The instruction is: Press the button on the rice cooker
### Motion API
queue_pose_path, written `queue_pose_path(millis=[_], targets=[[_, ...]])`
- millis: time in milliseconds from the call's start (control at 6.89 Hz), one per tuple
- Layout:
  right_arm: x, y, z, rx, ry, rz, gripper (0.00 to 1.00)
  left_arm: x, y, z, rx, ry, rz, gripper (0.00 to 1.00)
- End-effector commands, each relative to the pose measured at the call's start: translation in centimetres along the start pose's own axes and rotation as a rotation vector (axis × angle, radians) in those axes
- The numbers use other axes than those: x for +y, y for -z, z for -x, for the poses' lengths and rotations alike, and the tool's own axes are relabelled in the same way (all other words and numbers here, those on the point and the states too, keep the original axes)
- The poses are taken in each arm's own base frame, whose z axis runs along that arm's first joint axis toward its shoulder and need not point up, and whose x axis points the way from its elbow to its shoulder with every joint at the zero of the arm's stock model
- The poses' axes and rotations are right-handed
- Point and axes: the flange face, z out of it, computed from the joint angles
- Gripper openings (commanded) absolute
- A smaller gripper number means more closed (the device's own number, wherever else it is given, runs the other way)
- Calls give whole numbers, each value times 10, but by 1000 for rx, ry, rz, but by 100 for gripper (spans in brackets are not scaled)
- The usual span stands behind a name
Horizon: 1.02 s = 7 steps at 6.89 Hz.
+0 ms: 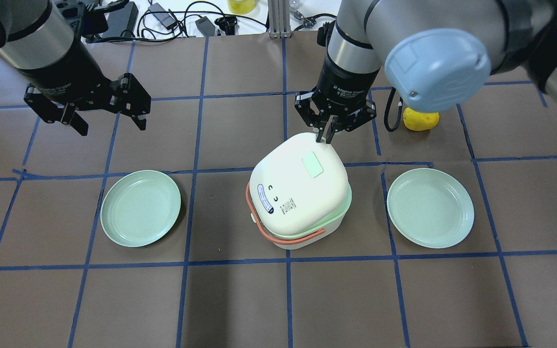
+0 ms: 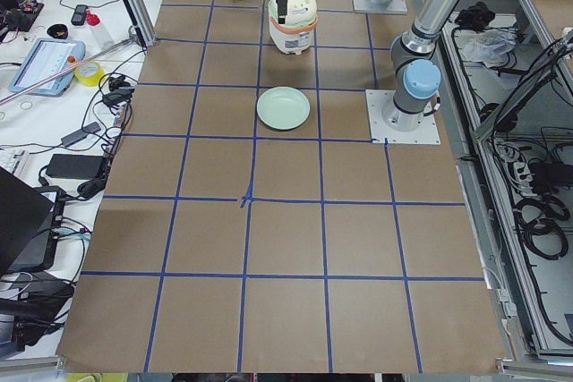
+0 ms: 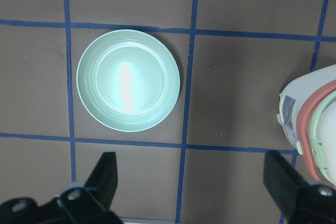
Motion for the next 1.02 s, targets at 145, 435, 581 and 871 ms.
queue_pose_path(millis=[145,435,581,871], targets=[[-9,72,-10,10,-32,-65,100,0,0,0,0,0,0,100],[-41,70,-75,139,191,-59,100,0,0,0,0,0,0,100],[-49,74,-97,143,184,-68,100,0,0,0,0,0,0,100],[-59,72,-129,147,145,-49,100,0,0,0,0,0,0,100]])
